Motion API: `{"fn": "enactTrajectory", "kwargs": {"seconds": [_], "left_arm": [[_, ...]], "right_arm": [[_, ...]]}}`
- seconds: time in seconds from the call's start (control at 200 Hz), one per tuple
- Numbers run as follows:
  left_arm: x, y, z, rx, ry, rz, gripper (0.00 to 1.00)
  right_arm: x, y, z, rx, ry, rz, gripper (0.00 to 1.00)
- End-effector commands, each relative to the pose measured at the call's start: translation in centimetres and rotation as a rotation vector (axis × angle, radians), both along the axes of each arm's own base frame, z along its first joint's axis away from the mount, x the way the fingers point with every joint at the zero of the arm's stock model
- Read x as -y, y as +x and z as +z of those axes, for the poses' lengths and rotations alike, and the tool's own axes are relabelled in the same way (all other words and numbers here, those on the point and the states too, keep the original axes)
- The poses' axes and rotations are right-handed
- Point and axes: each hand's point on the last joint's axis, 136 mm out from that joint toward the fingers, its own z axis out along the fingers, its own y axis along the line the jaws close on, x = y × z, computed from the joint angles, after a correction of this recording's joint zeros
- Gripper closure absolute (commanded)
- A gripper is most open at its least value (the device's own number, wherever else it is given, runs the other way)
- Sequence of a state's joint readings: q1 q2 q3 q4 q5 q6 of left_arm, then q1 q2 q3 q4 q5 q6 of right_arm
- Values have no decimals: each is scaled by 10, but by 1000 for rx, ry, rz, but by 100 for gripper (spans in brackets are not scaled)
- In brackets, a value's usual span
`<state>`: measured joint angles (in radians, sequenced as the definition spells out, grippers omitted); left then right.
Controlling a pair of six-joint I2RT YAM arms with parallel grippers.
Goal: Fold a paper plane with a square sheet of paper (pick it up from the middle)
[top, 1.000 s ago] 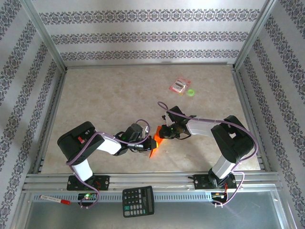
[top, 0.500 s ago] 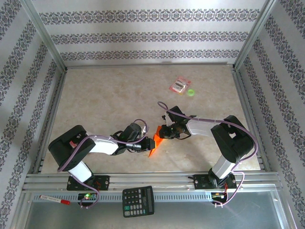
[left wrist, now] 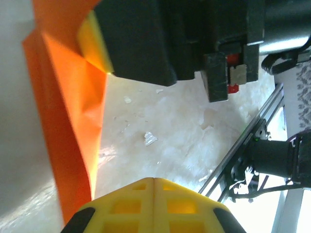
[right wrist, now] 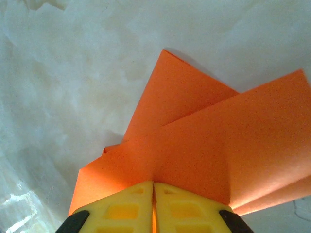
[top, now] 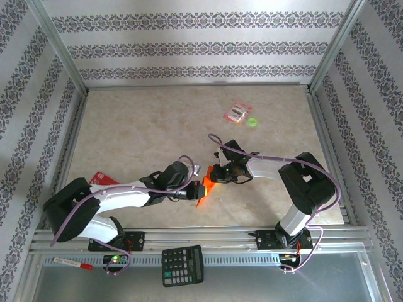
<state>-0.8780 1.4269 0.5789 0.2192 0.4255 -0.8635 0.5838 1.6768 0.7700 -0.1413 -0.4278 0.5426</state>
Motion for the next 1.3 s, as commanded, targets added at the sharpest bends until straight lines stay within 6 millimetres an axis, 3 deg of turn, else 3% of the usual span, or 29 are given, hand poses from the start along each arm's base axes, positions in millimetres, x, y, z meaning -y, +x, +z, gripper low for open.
{"fn": "enactTrajectory", "kwargs": {"seconds": [0.0,0.31,0.64,1.294], "left_arm": [[8,-7,-13,-39,35,-64,98],[1,-4,-40,-86,106,-47,99],[-9,-4,-54,-124,121,-21,99],[-14,-2,-59,-140,122,-2,99]], "right_arm": [[25,-12,-32,-64,-125,-24,90],[25,-12,-29,-58,-124,-23,90],[25,-12,-29,-57,-126,-20,90],[27,-13,-31,-63,-136,-18,90]]}}
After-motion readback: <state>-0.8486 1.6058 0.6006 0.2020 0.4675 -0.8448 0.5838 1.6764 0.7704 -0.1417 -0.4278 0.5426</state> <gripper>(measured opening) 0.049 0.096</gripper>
